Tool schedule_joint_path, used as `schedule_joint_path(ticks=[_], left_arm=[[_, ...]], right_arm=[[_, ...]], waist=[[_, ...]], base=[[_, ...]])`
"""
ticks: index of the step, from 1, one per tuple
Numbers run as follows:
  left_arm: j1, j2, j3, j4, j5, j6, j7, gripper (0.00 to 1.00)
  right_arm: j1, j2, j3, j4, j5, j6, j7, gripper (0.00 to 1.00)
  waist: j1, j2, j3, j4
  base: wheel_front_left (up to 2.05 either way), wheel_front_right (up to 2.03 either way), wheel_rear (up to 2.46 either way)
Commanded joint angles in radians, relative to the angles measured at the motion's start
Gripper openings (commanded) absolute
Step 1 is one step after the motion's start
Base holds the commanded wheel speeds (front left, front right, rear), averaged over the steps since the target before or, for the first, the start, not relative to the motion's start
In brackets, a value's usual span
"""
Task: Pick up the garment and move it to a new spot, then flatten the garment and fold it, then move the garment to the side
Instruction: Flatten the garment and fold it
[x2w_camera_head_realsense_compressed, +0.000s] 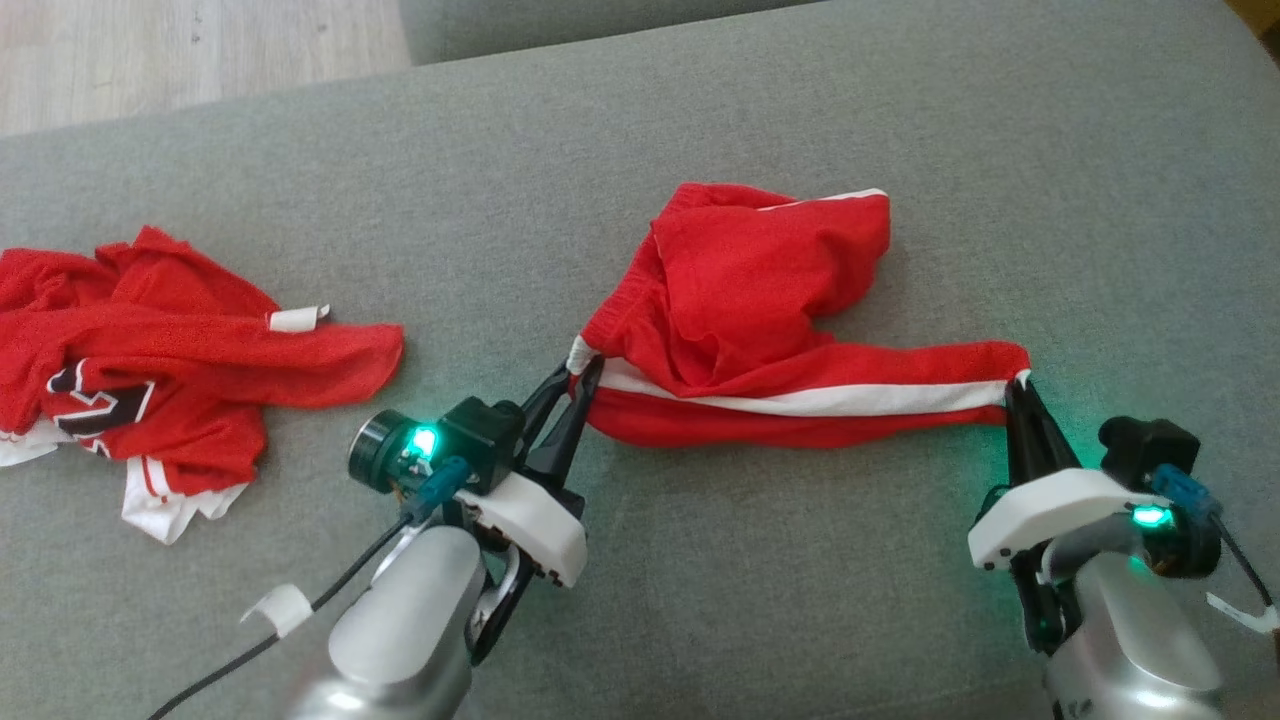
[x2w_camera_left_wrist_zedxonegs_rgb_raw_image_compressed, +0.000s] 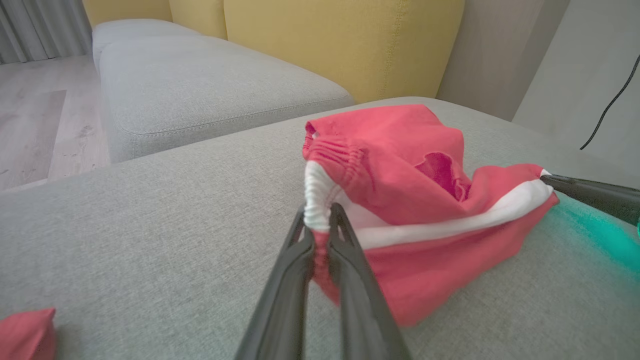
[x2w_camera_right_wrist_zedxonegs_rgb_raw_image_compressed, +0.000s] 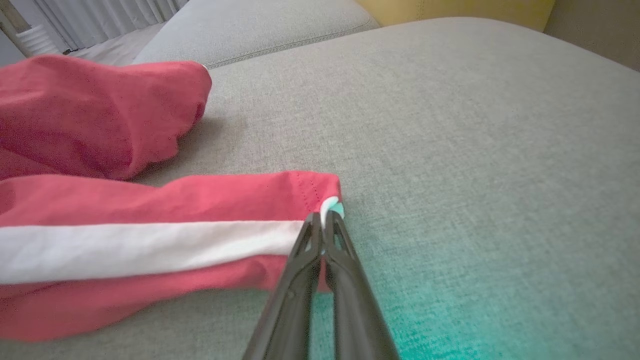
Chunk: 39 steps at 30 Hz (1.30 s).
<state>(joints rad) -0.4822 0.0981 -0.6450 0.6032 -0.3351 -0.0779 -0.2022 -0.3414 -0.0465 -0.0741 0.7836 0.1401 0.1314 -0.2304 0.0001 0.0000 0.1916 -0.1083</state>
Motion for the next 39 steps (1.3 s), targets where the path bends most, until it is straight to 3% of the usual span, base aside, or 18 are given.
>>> schedule_joint_path(ticks=[1, 9, 16, 21, 29, 39], left_arm=[[-0.027, 0.021, 0.030, -0.033, -0.012, 0.009, -0.006, 0.00], [-0.020, 0.039, 0.055, -0.046, -0.028, 0.032, -0.025, 0.00], [-0.059, 0.068, 0.099, -0.099, -0.054, 0.046, -0.025, 0.00], [-0.139, 0.090, 0.123, -0.143, -0.062, 0.043, 0.005, 0.00], [-0.287, 0.116, 0.199, -0.210, -0.088, 0.071, 0.024, 0.00], [-0.331, 0.142, 0.226, -0.273, -0.087, 0.107, 0.036, 0.00]], right_arm=[[-0.032, -0.004, 0.025, -0.033, -0.005, -0.001, -0.017, 0.00], [0.000, -0.013, 0.082, -0.192, 0.027, -0.001, -0.023, 0.00], [-0.010, -0.071, 0.162, -0.521, 0.124, -0.001, 0.065, 0.00], [-0.078, -0.114, 0.182, -0.681, 0.164, -0.001, 0.158, 0.00], [-0.244, -0.168, 0.174, -0.721, 0.142, -0.001, 0.234, 0.00], [-0.247, -0.143, 0.190, -0.720, 0.107, -0.001, 0.221, 0.00]], waist=[[-0.0001, 0.0000, -0.002, -0.001], [-0.0001, 0.0000, -0.036, -0.017], [-0.0001, 0.0000, -0.081, -0.032], [-0.0001, 0.0000, -0.109, -0.024], [-0.0001, 0.0000, -0.160, -0.007], [-0.0001, 0.0000, -0.210, 0.007]], base=[[0.00, 0.00, 0.00], [0.00, 0.00, 0.00], [0.00, 0.00, 0.00], [0.00, 0.00, 0.00], [0.00, 0.00, 0.00], [0.00, 0.00, 0.00]])
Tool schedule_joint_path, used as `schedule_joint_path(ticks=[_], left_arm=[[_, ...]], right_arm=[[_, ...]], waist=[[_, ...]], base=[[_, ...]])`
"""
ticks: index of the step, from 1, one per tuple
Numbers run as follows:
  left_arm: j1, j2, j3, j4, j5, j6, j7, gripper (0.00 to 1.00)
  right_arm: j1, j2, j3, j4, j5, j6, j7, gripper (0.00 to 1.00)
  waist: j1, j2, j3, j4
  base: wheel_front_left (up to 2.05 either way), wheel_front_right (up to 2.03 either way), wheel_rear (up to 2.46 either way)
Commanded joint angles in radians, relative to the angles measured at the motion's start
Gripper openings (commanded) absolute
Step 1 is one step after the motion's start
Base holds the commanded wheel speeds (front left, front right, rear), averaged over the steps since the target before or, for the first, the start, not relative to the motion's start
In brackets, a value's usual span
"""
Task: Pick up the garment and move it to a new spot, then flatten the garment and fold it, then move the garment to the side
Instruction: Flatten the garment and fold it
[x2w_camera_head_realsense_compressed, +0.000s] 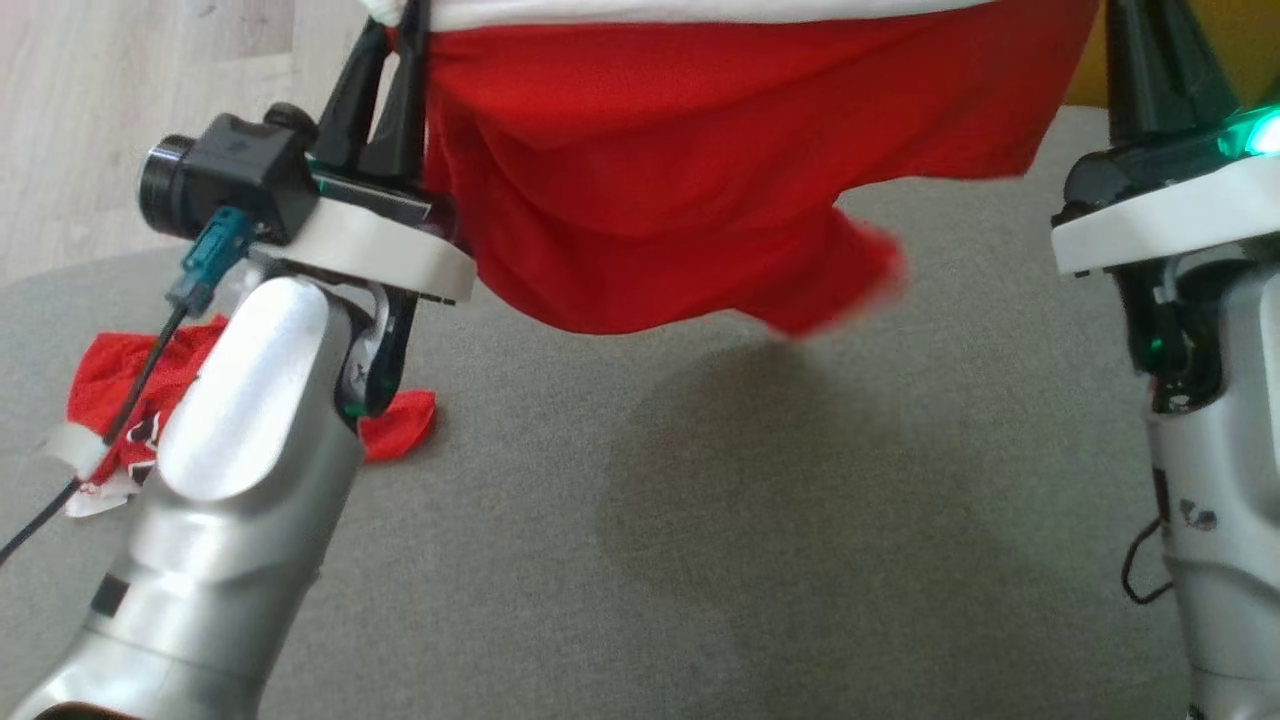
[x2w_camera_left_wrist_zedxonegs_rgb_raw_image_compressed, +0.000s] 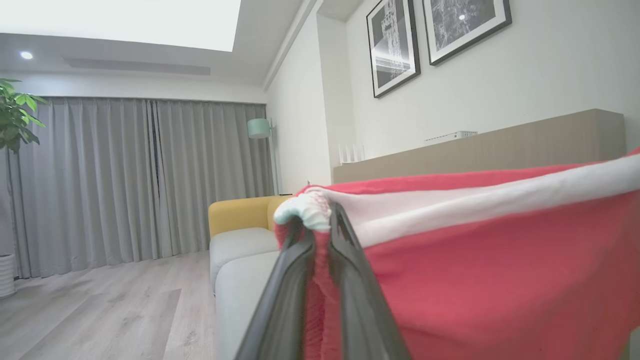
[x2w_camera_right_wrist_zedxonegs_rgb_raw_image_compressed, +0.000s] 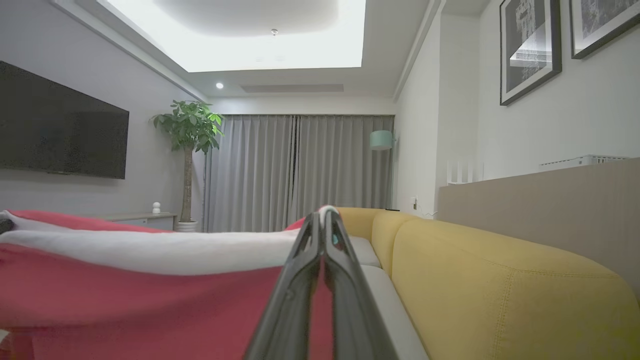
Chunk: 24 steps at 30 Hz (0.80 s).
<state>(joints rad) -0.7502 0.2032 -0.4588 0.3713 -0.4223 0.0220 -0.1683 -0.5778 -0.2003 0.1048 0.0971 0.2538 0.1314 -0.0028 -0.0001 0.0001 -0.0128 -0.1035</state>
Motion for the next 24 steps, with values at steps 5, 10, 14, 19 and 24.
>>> schedule_joint_path(ticks=[5, 10, 14, 19, 24], left_arm=[[-0.048, 0.045, 0.028, -0.070, 0.000, 0.007, 0.020, 0.00], [0.001, 0.068, 0.022, -0.133, -0.004, 0.017, 0.048, 0.00], [0.077, 0.091, 0.017, -0.236, -0.019, 0.038, 0.104, 0.00], [0.178, 0.116, 0.019, -0.394, -0.048, 0.079, 0.186, 0.00], [0.187, 0.139, 0.011, -0.449, -0.040, 0.100, 0.245, 0.00]], right_arm=[[0.012, 0.019, 0.010, -0.048, -0.018, -0.001, -0.018, 0.00], [0.061, 0.018, -0.005, -0.100, -0.026, -0.001, -0.006, 0.00], [0.130, 0.024, -0.041, -0.183, -0.033, -0.001, 0.026, 0.00], [0.228, 0.051, -0.092, -0.307, -0.042, -0.001, 0.089, 0.00], [0.245, 0.050, -0.097, -0.346, -0.048, -0.001, 0.138, 0.00]], waist=[[0.0001, -0.0001, -0.019, 0.004], [0.0001, -0.0001, -0.038, 0.006], [0.0001, -0.0001, -0.048, 0.009], [0.0001, -0.0001, -0.041, 0.013], [0.0001, -0.0001, -0.002, 0.009]], base=[[0.00, 0.00, 0.00], [0.00, 0.00, 0.00], [0.00, 0.00, 0.00], [0.00, 0.00, 0.00], [0.00, 0.00, 0.00]])
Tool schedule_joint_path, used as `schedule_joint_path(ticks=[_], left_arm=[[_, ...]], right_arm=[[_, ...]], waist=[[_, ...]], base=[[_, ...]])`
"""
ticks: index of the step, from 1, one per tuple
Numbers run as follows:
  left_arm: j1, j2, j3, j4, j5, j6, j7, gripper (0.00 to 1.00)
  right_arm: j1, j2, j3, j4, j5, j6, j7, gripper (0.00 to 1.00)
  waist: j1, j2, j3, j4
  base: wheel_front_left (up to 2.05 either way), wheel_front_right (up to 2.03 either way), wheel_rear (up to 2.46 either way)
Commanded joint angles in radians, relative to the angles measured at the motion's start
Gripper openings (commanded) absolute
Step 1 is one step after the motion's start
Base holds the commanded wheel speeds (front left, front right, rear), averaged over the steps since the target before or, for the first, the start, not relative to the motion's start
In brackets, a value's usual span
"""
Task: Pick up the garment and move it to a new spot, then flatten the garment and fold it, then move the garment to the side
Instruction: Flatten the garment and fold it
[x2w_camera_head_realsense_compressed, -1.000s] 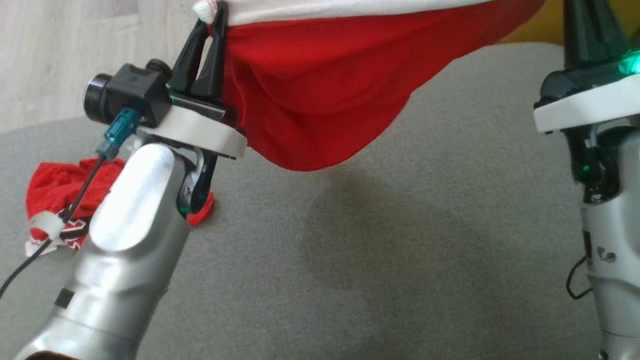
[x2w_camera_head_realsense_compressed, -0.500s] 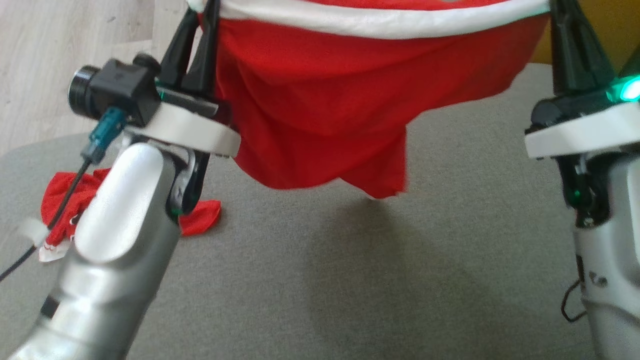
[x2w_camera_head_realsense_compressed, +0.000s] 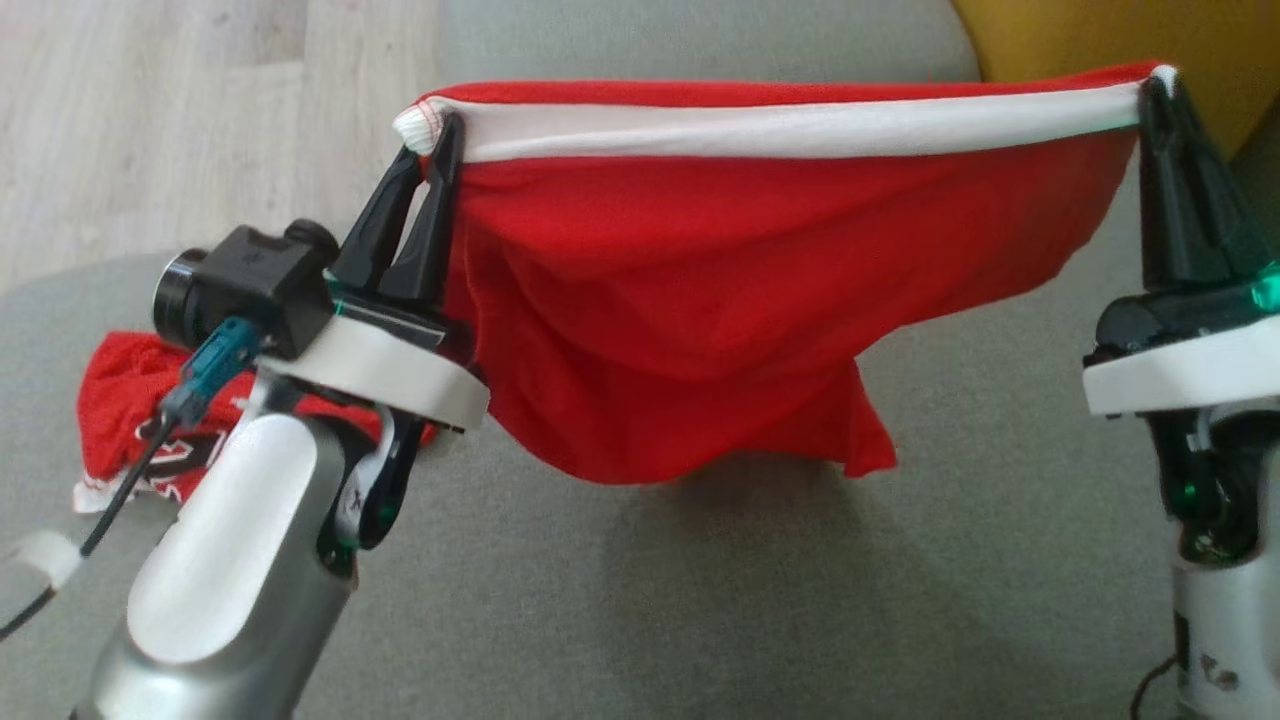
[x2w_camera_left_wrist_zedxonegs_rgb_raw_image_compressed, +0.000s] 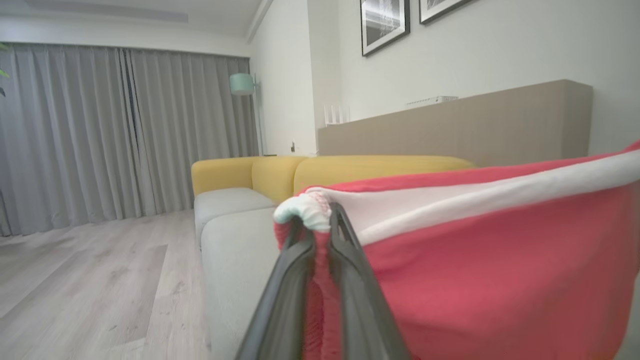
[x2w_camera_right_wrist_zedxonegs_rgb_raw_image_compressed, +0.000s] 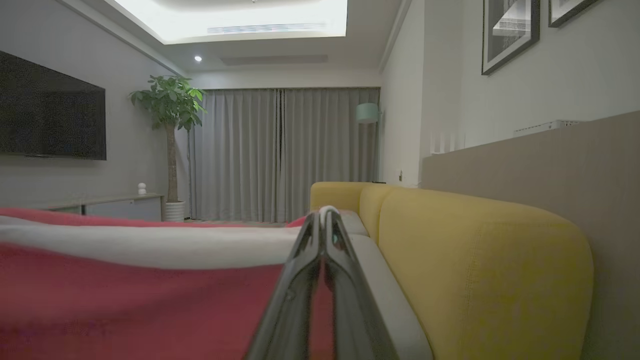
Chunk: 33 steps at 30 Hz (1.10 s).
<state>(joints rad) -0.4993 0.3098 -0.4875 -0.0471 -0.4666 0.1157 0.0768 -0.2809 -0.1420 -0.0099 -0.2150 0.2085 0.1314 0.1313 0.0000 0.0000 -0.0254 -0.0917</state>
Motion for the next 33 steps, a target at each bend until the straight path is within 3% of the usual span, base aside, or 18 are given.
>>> schedule_joint_path(ticks=[1, 9, 16, 21, 27, 33], left_arm=[[-0.075, 0.031, 0.039, -0.023, 0.001, 0.004, 0.010, 0.00], [-0.327, 0.020, 0.032, 0.132, 0.018, -0.057, 0.057, 0.00], [-0.681, -0.017, 0.073, 0.416, 0.032, -0.111, -0.003, 0.00], [-0.863, -0.046, 0.086, 0.602, 0.042, -0.143, -0.090, 0.00], [-0.899, -0.090, 0.082, 0.749, 0.036, -0.167, -0.200, 0.00], [-0.815, -0.142, 0.040, 0.878, 0.022, -0.210, -0.287, 0.00]], right_arm=[[-0.064, -0.008, 0.020, -0.021, 0.007, -0.001, 0.014, 0.00], [-0.372, -0.053, 0.063, 0.199, 0.042, -0.001, 0.015, 0.00], [-0.791, -0.058, 0.071, 0.551, 0.060, -0.001, -0.120, 0.00], [-0.996, -0.039, 0.047, 0.751, 0.045, -0.001, -0.233, 0.00], [-1.039, -0.039, 0.072, 0.915, 0.044, -0.001, -0.311, 0.00], [-0.945, -0.052, 0.173, 1.074, 0.082, -0.001, -0.329, 0.00]], waist=[[0.0000, 0.0000, 0.023, -0.006], [0.0000, 0.0000, 0.224, -0.043], [0.0000, 0.0000, 0.395, -0.066], [0.0000, 0.0000, 0.461, -0.069], [0.0000, 0.0000, 0.492, -0.062], [0.0000, 0.0000, 0.493, -0.032]], base=[[0.00, 0.00, 0.00], [0.00, 0.00, 0.00], [0.00, 0.00, 0.00], [0.00, 0.00, 0.00], [0.00, 0.00, 0.00], [0.00, 0.00, 0.00]])
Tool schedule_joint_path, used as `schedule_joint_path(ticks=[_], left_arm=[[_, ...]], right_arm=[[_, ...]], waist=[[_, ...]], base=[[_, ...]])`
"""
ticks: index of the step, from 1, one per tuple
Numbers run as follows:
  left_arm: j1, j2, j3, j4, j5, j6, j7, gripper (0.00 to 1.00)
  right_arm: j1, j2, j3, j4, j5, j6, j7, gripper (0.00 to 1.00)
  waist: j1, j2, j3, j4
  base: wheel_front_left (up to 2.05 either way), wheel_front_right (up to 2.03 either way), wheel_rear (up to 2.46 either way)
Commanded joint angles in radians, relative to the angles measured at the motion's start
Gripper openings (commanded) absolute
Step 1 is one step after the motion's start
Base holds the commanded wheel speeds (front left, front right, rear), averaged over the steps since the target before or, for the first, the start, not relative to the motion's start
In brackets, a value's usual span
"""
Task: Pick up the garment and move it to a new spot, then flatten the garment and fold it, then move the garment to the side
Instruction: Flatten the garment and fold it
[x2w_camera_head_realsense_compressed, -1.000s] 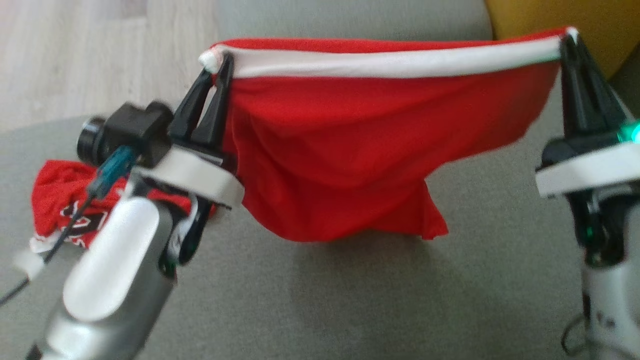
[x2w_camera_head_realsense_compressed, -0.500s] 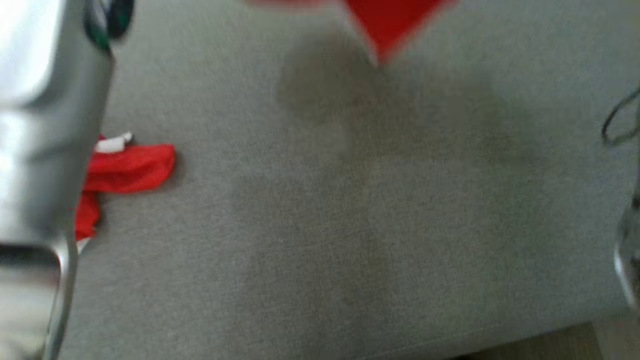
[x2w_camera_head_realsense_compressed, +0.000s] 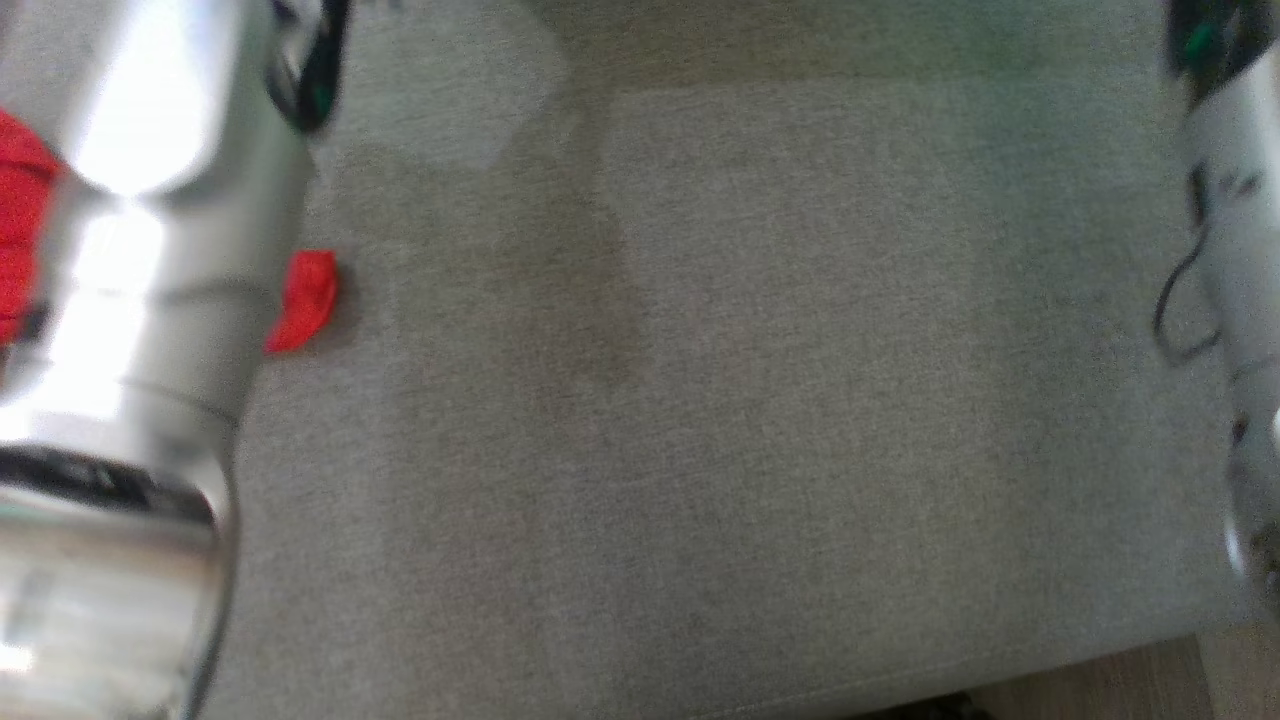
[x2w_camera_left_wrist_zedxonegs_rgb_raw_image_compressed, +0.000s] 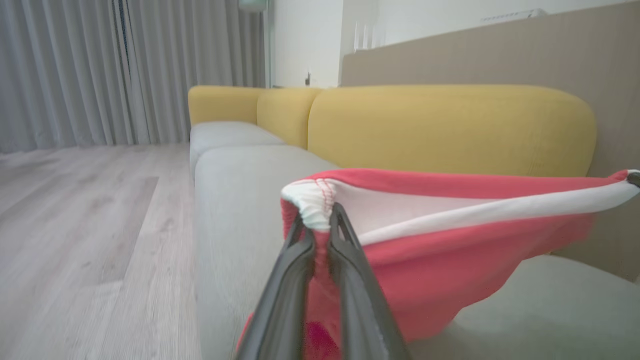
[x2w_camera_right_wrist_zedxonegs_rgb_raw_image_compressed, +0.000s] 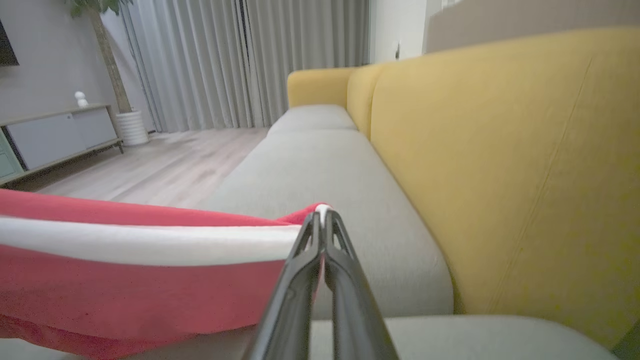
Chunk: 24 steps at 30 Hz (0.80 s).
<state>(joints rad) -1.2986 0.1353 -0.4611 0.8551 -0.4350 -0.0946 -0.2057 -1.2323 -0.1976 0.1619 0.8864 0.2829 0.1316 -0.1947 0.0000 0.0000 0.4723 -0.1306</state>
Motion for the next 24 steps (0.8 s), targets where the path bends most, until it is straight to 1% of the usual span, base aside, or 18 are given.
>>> schedule_joint_path(ticks=[1, 5, 6, 10, 17, 22, 24], left_arm=[[0.006, 0.026, 0.006, -0.009, -0.012, -0.005, -0.013, 0.00], [0.110, 0.016, -0.032, 0.030, -0.019, -0.023, -0.034, 0.00], [0.168, 0.017, -0.059, 0.038, -0.019, -0.029, -0.039, 0.00], [0.281, 0.021, -0.103, 0.027, -0.035, -0.034, -0.044, 0.00], [0.453, 0.046, -0.191, -0.040, -0.052, -0.036, -0.035, 0.00], [0.555, 0.066, -0.218, -0.105, -0.063, -0.034, -0.027, 0.00], [0.597, 0.072, -0.222, -0.136, -0.069, -0.026, -0.024, 0.00]], right_arm=[[0.026, 0.002, 0.017, -0.007, 0.028, -0.001, 0.002, 0.00], [0.113, -0.029, 0.130, 0.042, 0.087, -0.001, 0.043, 0.00], [0.158, -0.058, 0.191, 0.049, 0.124, -0.001, 0.075, 0.00], [0.244, -0.129, 0.297, 0.035, 0.216, -0.001, 0.154, 0.00], [0.382, -0.273, 0.463, -0.069, 0.398, -0.001, 0.307, 0.00], [0.463, -0.362, 0.546, -0.155, 0.506, -0.001, 0.391, 0.00], [0.493, -0.391, 0.570, -0.189, 0.541, -0.001, 0.413, 0.00]], waist=[[0.0000, 0.0000, -0.009, 0.013], [0.0000, 0.0000, -0.044, 0.031], [0.0000, 0.0000, -0.068, 0.040], [0.0000, 0.0000, -0.123, 0.053], [0.0000, 0.0000, -0.219, 0.063], [0.0000, 0.0000, -0.288, 0.053], [0.0000, 0.0000, -0.317, 0.047]], base=[[0.00, 0.00, 0.00], [0.00, 0.00, 0.00], [0.00, 0.00, 0.00], [0.00, 0.00, 0.00], [0.00, 0.00, 0.00], [0.00, 0.00, 0.00], [0.00, 0.00, 0.00]])
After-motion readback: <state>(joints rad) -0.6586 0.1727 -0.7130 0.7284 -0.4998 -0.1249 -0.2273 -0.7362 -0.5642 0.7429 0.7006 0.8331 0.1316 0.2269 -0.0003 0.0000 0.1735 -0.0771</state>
